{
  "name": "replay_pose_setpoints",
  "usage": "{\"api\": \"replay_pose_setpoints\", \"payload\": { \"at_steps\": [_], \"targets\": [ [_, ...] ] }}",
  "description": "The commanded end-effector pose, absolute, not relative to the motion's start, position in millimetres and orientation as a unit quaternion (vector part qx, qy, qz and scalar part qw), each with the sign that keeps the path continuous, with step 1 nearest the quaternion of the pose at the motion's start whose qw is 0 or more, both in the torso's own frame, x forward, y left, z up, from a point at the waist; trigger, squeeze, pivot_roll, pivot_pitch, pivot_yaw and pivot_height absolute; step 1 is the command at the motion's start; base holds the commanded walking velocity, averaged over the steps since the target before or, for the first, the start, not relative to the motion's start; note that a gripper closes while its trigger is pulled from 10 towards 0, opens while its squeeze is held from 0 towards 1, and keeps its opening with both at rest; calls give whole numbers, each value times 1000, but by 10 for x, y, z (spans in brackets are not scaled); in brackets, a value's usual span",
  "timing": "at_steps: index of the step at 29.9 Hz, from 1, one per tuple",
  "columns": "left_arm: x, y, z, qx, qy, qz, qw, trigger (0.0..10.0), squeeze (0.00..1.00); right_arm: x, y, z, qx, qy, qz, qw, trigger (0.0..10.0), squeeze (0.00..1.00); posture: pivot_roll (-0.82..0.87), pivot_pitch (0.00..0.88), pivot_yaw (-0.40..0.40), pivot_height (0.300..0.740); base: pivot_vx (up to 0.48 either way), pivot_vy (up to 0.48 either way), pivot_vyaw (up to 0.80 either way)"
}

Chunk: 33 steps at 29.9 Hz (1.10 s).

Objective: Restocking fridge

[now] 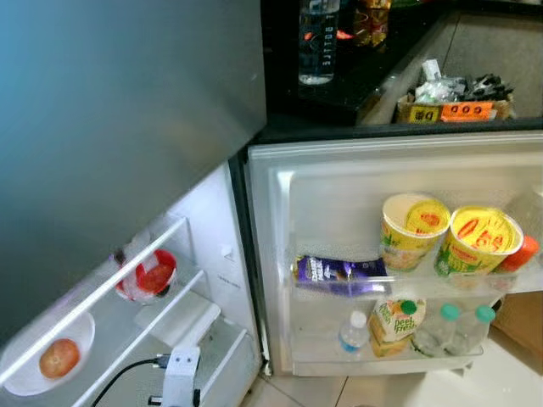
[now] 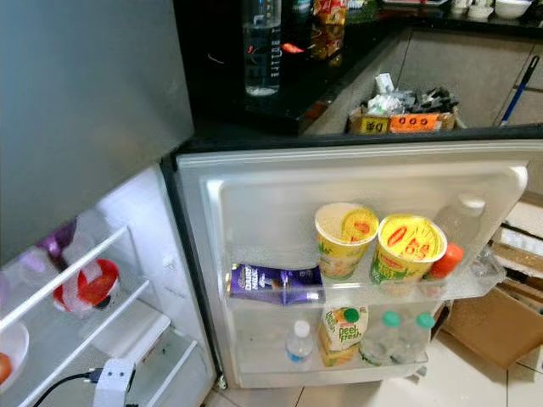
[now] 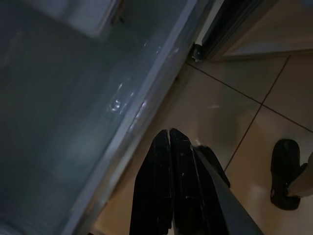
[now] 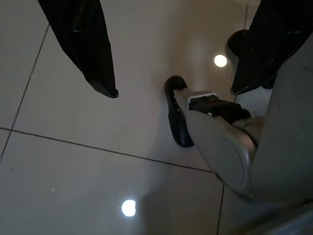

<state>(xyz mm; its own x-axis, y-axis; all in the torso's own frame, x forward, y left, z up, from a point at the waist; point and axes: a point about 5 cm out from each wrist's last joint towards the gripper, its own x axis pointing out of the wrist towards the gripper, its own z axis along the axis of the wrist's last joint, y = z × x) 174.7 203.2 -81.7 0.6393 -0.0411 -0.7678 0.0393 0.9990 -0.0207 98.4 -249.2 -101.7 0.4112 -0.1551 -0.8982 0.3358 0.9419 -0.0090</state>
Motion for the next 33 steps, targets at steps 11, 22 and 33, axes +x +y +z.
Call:
{"api": "replay_pose_setpoints", "payload": {
  "at_steps": [11,22,33],
  "targets": [
    [1651,2061,-872,3,456,-13,890,10000,0,954,-2441,-1039,87,528,-143,833,10000,0,-63,0,9,677,-96,0,0],
    [1654,2037,-874,2,457,-19,889,10000,0,985,-2414,-1035,103,519,-136,837,10000,0,-63,0,8,706,0,0,0],
    [1651,2015,-878,1,458,-26,889,10000,0,1002,-2386,-1033,114,514,-121,842,10000,0,-65,0,10,721,0,0,0]
  ]
}}
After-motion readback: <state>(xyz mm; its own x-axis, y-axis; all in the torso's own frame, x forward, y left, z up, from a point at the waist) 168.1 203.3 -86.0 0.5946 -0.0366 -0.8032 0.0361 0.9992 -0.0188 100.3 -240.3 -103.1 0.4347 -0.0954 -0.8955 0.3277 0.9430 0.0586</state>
